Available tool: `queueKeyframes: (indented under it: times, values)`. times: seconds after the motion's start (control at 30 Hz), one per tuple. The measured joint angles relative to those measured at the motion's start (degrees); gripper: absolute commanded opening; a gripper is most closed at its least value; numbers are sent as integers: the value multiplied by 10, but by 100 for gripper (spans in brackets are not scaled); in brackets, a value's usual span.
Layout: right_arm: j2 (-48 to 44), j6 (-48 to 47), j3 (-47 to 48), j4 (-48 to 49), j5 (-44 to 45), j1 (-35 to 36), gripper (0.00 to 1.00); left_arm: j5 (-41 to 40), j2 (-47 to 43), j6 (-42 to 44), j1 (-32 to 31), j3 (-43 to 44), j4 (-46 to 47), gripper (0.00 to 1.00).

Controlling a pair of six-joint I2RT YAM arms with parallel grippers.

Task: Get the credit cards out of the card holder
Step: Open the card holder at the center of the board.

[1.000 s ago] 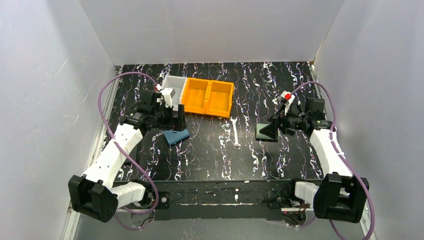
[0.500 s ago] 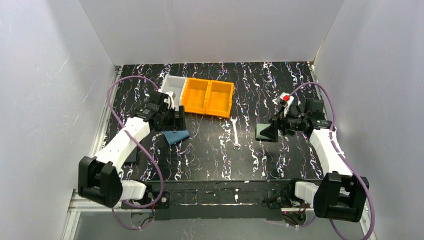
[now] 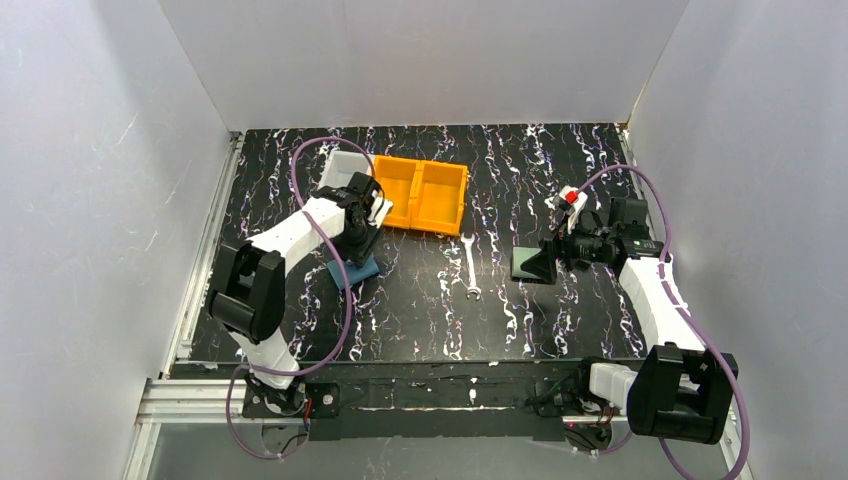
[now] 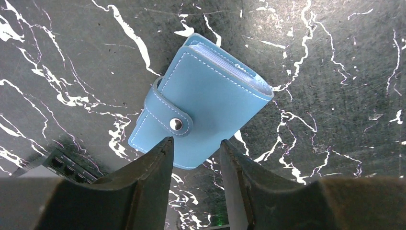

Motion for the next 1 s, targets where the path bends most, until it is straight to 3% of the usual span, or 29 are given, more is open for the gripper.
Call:
queueKeyframes:
  times: [0.7,0.87,1.0]
  values:
    - [1,1,0,0,0,0,100,-50,22,39,-5,-11,43,34]
    - [1,1,0,0,1,0,100,-52,23,43,-5,-14,50,21]
    - [1,1,0,0,3,0,100,-65,24,44,-7,-17,56,4]
